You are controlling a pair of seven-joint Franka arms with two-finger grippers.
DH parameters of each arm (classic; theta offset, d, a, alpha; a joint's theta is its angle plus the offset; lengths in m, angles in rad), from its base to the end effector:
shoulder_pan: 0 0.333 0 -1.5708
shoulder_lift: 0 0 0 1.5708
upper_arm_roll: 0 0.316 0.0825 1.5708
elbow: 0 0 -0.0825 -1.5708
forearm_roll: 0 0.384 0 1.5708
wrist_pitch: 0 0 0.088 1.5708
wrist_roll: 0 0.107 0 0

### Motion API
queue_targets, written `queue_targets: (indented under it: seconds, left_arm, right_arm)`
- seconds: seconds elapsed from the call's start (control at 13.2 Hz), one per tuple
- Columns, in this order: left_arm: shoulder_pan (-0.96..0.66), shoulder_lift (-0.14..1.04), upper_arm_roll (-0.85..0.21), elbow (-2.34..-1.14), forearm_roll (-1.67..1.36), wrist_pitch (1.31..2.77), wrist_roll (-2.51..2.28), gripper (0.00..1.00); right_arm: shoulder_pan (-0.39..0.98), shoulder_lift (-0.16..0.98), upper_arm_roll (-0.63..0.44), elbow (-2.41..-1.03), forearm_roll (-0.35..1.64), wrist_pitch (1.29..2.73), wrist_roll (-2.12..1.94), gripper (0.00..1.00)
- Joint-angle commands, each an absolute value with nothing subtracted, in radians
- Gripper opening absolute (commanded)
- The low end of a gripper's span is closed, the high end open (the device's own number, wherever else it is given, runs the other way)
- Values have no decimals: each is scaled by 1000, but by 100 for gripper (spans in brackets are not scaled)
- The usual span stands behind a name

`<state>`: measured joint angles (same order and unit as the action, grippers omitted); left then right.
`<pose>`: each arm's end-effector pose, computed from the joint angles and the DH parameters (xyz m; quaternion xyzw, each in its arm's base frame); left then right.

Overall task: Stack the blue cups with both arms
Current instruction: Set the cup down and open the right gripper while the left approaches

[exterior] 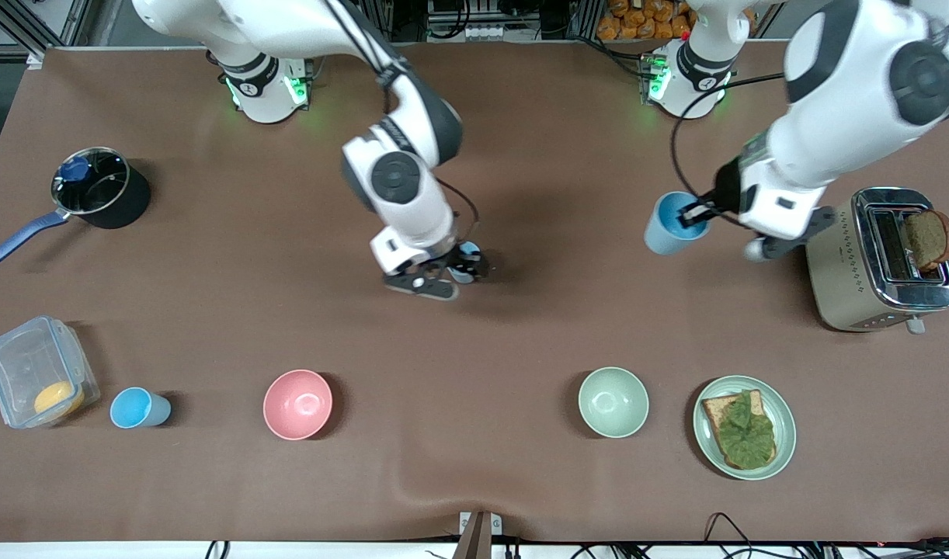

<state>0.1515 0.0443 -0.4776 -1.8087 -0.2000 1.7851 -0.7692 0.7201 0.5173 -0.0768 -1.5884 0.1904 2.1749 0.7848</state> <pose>0.5342 -0.1946 0.5094 0.9639 0.2419 -0.0826 0.0749 0.5480 0.4290 0.3426 -0.9907 0.1159 0.0132 0.0698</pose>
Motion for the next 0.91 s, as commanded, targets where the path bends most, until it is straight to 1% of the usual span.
queue_targets:
  seconds: [0.0, 0.15, 0.23, 0.38, 0.46, 0.53, 0.76, 0.84]
  left_arm:
    - [124, 93, -521, -1790, -199, 1834, -883, 0]
    - [54, 138, -525, -1776, -144, 1874, -989, 0]
    - [19, 182, -525, -1746, -124, 1887, -1041, 0]
    - [-46, 265, -525, -1683, -66, 1888, -1135, 0]
    - [-78, 305, -525, -1652, -52, 1888, -1176, 0]
    - [-107, 354, -525, -1597, -38, 1888, -1218, 0]
    - [-201, 490, -517, -1478, 53, 1896, -1336, 0]
    - [-227, 520, -515, -1450, 84, 1901, -1379, 0]
  right_arm:
    - [611, 427, -63, -1611, 195, 2057, 614, 100]
    - [534, 381, -63, -1611, 189, 1982, 488, 100]
    - [493, 355, -64, -1611, 187, 1927, 433, 100]
    - [410, 315, -74, -1611, 149, 1853, 323, 100]
    - [375, 292, -74, -1614, 94, 1815, 267, 100]
    - [350, 272, -74, -1614, 43, 1775, 232, 100]
    - [287, 221, -74, -1618, 23, 1717, 164, 100]
    - [261, 201, -74, -1618, 23, 1700, 122, 100]
